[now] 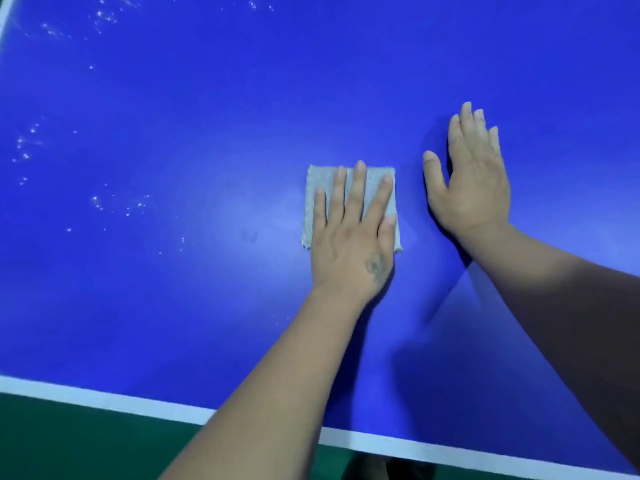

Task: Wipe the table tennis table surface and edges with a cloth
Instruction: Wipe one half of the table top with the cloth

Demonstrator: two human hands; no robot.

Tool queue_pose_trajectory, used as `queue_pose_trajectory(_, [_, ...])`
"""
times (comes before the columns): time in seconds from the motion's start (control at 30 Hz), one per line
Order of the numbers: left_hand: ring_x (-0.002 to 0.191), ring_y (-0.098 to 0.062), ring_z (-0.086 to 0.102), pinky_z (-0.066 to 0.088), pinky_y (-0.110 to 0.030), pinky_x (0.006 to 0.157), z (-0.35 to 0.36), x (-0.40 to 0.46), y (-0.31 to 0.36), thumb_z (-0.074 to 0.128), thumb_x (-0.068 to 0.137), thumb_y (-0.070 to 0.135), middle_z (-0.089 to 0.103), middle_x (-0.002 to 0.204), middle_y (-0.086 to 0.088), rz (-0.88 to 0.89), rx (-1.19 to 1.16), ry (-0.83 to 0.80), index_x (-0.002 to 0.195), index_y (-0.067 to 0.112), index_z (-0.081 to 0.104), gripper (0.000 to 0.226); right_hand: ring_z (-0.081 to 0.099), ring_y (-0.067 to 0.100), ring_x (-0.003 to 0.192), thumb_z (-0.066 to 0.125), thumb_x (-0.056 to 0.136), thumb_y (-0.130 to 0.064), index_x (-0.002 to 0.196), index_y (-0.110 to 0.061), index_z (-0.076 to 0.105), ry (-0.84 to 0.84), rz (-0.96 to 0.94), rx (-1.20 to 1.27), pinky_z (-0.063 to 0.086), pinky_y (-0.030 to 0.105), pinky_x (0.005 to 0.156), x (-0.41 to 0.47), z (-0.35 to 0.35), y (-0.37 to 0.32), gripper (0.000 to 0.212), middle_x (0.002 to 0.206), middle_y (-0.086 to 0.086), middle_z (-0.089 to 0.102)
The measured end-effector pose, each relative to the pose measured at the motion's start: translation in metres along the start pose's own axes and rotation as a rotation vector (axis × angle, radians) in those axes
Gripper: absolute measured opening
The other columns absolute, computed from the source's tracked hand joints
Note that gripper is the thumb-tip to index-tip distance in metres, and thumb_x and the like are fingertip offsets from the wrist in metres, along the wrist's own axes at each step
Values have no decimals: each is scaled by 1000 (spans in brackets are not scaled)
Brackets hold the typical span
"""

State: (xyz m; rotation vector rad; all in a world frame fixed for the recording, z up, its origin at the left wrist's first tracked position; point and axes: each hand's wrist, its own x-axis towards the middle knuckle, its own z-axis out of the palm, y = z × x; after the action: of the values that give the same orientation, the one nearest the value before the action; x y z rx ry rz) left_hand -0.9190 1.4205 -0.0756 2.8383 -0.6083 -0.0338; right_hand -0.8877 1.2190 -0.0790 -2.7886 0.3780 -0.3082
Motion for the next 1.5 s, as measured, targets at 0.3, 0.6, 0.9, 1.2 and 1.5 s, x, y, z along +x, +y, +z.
queue_pose_trajectory(0.3, [167,-26,-3,0,-53,134,-31,-49,-86,11,112,50,3,181,-1,-312,22,-68,172,35,12,63,11,30,164,37,111,-47,164,1,28,-80,-8,-66,15,51,132,-147,-13,-41,72,176,14,17])
queue_pose_trajectory(0.6, [167,-31,-4,-2,-56,133,-10,11,-43,17,113,47,2,181,-5,-250,16,-19,172,34,13,61,7,27,165,38,110,-45,166,-1,24,-101,14,-135,14,50,132,-170,-6,-45,72,177,13,13])
queue_pose_trajectory(0.9, [167,-27,2,8,-55,134,-8,-131,-19,23,116,43,8,180,-3,-52,29,-27,172,30,16,58,4,24,165,29,110,-46,166,-4,23,-122,45,-150,10,46,133,-169,-7,-48,71,177,9,11])
queue_pose_trajectory(1.2, [167,-27,-2,1,-52,134,-28,-120,-96,10,112,52,3,181,-1,-380,34,-43,172,36,9,62,2,23,165,28,111,-48,167,-5,19,-135,62,-182,9,45,134,-170,-9,-48,71,178,7,8])
queue_pose_trajectory(1.5, [167,-31,3,4,-57,132,1,-76,-7,24,112,47,10,180,-6,-204,-19,21,171,36,21,60,5,25,164,23,110,-45,167,-4,22,-115,51,-169,7,45,134,-168,-7,-50,70,177,10,10])
